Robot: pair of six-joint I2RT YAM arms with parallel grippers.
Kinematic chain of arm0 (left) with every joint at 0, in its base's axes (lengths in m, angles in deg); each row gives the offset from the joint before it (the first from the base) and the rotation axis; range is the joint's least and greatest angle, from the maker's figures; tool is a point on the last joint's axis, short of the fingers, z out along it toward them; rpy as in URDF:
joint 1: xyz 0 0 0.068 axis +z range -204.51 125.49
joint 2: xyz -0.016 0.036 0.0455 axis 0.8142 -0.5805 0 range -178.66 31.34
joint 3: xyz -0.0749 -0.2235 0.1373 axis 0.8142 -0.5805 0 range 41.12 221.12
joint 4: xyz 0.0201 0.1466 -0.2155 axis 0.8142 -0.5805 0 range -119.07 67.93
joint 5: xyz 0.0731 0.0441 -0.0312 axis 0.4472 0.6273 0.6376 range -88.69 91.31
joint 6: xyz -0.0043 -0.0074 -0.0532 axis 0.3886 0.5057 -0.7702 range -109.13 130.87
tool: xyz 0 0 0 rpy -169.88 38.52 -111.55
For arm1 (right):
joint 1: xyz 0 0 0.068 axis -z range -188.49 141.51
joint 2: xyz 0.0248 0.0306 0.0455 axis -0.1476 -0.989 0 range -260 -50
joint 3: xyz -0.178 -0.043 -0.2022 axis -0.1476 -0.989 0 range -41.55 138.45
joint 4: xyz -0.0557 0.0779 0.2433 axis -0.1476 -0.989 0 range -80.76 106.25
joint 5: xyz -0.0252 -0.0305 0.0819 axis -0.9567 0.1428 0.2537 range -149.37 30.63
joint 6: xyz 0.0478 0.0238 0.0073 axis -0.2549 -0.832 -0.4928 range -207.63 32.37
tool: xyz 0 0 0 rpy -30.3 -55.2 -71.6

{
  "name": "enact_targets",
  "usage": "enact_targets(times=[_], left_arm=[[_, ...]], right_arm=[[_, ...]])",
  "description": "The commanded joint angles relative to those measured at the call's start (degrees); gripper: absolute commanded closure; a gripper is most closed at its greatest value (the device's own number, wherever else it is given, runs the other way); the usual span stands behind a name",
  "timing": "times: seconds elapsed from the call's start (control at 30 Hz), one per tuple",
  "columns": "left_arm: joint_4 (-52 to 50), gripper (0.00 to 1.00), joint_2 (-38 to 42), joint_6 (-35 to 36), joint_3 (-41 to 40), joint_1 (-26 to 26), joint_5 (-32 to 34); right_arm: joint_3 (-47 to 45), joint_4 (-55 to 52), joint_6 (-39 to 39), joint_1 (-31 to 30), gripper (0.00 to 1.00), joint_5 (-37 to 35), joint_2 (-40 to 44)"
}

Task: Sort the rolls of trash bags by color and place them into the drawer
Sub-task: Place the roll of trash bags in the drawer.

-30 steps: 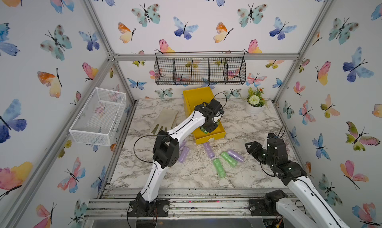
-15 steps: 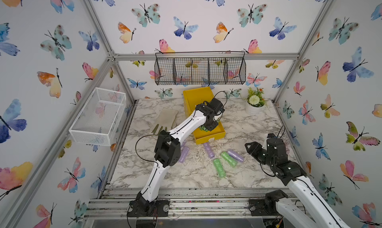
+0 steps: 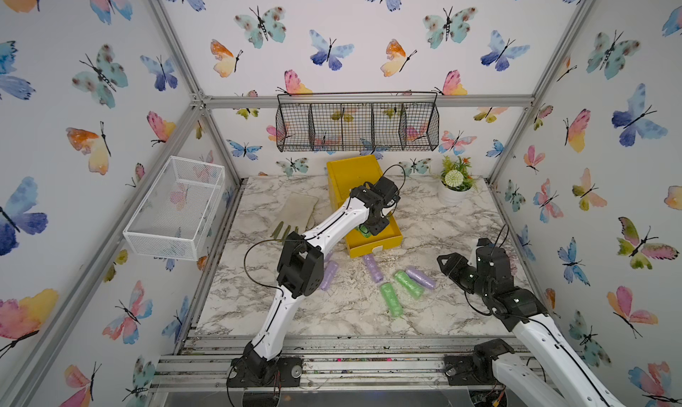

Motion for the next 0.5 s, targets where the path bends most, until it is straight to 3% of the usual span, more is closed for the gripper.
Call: enact_targets(times=[0.0, 0.47], left_arm=[[-1.0, 0.53, 1.9, -0.3, 0.8, -0.4, 0.3], [0.9, 0.43, 7.0, 0.2, 1.7, -2.1, 0.7]], right_arm=[[-0.4, -0.9, 0.8, 0.3, 0.46, -0.6, 0.5], [0.1, -0.3, 1.1, 0.3, 0.44, 0.6, 0.3]])
